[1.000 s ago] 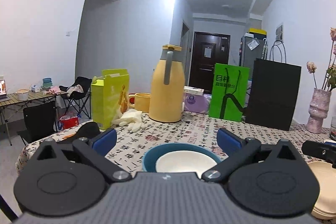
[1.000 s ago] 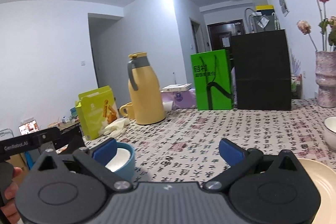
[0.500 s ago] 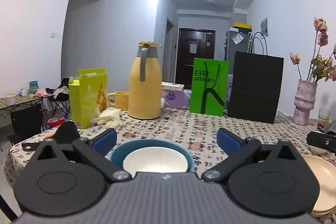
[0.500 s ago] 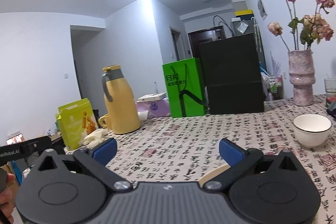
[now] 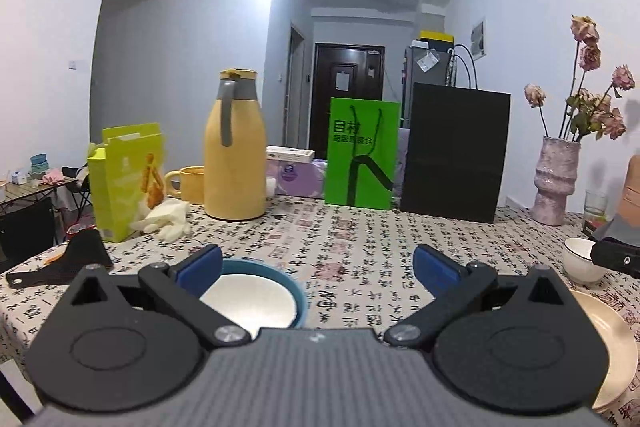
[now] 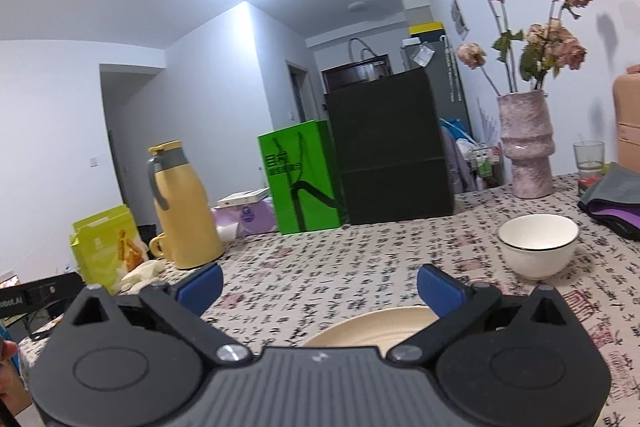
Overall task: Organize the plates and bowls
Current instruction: 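Lift both open tools up and back from the nested bowls, then move both open grippers toward the white bowl beside the pink vase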
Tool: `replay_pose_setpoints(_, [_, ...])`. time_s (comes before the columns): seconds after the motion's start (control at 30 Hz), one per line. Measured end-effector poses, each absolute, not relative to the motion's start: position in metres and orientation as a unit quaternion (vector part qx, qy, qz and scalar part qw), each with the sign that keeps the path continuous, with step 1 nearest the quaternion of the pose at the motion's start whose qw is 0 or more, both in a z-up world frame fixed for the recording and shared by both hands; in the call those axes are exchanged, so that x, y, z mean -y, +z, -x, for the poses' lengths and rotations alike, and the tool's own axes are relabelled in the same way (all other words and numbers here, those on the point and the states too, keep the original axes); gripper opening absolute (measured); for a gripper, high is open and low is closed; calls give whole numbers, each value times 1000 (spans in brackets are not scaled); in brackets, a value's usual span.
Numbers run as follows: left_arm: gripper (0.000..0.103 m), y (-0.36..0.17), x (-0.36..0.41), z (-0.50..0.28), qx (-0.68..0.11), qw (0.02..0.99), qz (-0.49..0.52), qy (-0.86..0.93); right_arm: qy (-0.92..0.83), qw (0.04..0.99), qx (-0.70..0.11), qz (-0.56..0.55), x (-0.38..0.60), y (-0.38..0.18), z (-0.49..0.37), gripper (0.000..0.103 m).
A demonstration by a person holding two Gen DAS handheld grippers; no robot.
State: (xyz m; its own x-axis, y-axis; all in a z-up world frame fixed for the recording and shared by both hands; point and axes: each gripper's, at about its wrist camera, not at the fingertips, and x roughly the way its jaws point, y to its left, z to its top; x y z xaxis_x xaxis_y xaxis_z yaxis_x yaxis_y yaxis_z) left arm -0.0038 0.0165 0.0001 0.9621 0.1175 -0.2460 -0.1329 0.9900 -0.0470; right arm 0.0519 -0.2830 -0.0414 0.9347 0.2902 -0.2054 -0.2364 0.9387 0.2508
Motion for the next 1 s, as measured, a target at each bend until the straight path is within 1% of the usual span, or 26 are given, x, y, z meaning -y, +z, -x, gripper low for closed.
replay_pose_setpoints(1.0, [103,-4,73,-73,-154,988,13,-2,75,982,-128,-112,376,-46,-90,103])
